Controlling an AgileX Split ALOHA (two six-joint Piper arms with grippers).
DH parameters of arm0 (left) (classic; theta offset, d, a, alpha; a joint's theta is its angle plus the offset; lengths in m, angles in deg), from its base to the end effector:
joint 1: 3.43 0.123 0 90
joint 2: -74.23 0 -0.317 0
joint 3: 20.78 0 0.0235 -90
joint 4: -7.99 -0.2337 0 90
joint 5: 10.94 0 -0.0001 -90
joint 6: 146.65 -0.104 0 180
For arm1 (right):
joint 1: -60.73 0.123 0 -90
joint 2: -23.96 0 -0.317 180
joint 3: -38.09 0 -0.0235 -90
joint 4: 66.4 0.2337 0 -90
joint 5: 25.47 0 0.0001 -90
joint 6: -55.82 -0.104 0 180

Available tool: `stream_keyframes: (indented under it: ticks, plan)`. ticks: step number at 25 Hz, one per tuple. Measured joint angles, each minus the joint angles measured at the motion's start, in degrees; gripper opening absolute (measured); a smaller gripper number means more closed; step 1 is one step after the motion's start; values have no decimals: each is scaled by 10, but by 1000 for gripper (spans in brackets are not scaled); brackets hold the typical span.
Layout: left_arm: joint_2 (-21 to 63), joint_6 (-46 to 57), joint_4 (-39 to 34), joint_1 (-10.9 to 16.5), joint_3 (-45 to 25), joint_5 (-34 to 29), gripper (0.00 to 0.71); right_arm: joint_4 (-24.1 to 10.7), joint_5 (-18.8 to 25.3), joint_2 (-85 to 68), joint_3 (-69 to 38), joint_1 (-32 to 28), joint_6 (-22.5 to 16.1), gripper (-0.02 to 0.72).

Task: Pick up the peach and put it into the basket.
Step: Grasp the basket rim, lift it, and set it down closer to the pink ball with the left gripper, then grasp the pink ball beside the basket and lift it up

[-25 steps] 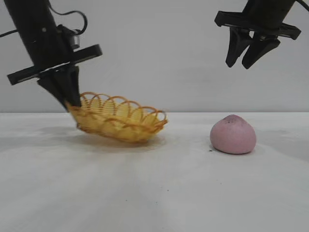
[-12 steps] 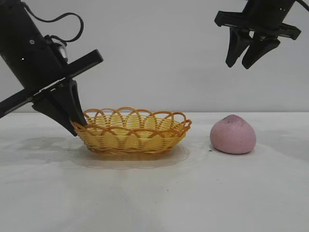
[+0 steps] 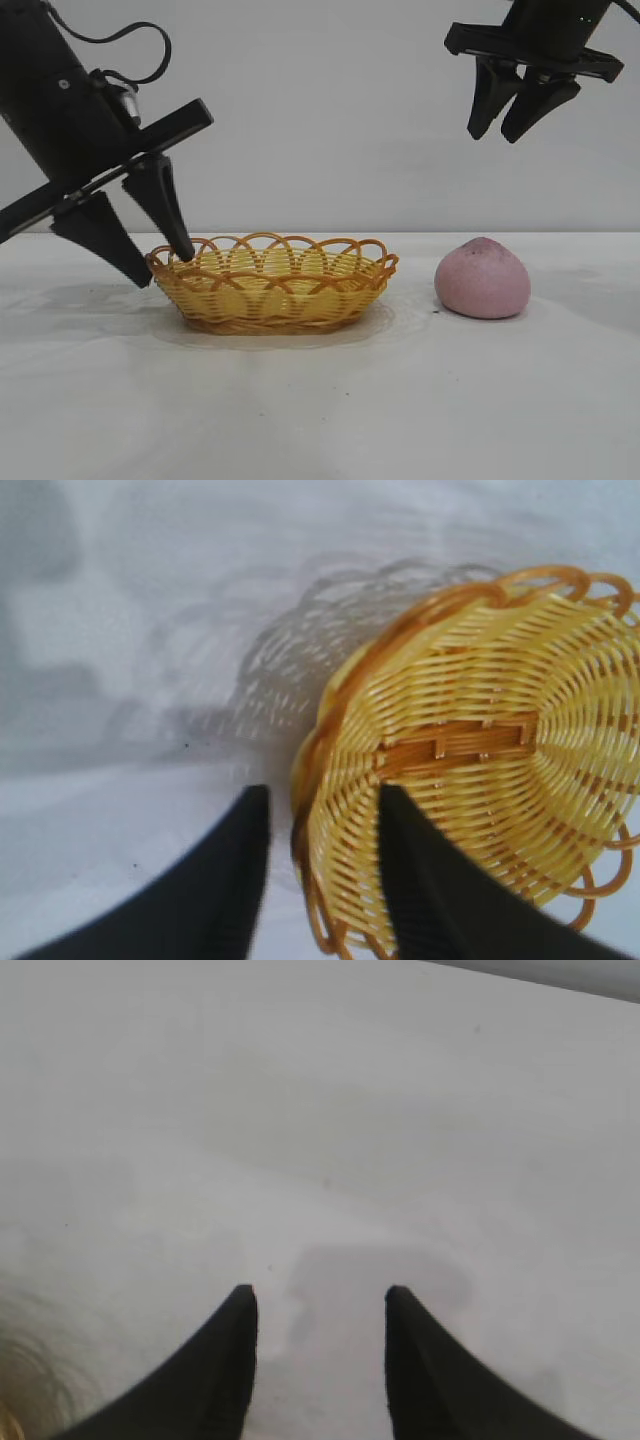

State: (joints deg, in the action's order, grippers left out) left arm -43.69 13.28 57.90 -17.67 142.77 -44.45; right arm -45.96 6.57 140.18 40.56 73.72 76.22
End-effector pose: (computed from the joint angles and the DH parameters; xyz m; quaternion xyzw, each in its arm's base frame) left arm 0.3458 -0.1332 0.1694 -0.0448 0.9574 -0.2635 0.1093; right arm 0.4081 0.1139 0.2519 -0.1590 0.9343 0.1152 0.2975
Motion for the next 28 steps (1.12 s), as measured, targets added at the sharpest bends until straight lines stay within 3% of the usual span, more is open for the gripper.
stream_keyframes:
  ticks: [3,4,7,10,14,20,25,28]
  plan:
    - [4,0,-5,0,0,-9,363,0,0,0,0,0,0,259]
    - [9,0,-12,0,0,-9,405,0,0,0,0,0,0,259]
    - [32,0,-21,4,-1,-9,389,0,1,0,0,3,0,259]
    - [61,-9,-52,31,-1,-10,389,0,2,0,0,10,0,259]
    - [76,-5,-199,72,-1,1,389,0,3,0,0,14,0,259]
    - [76,212,-532,95,-1,5,389,0,5,0,0,14,0,259]
    - [133,259,-574,98,-2,1,389,0,14,0,0,15,0,259]
    - [229,259,-561,98,-6,-15,389,0,17,0,0,15,0,259]
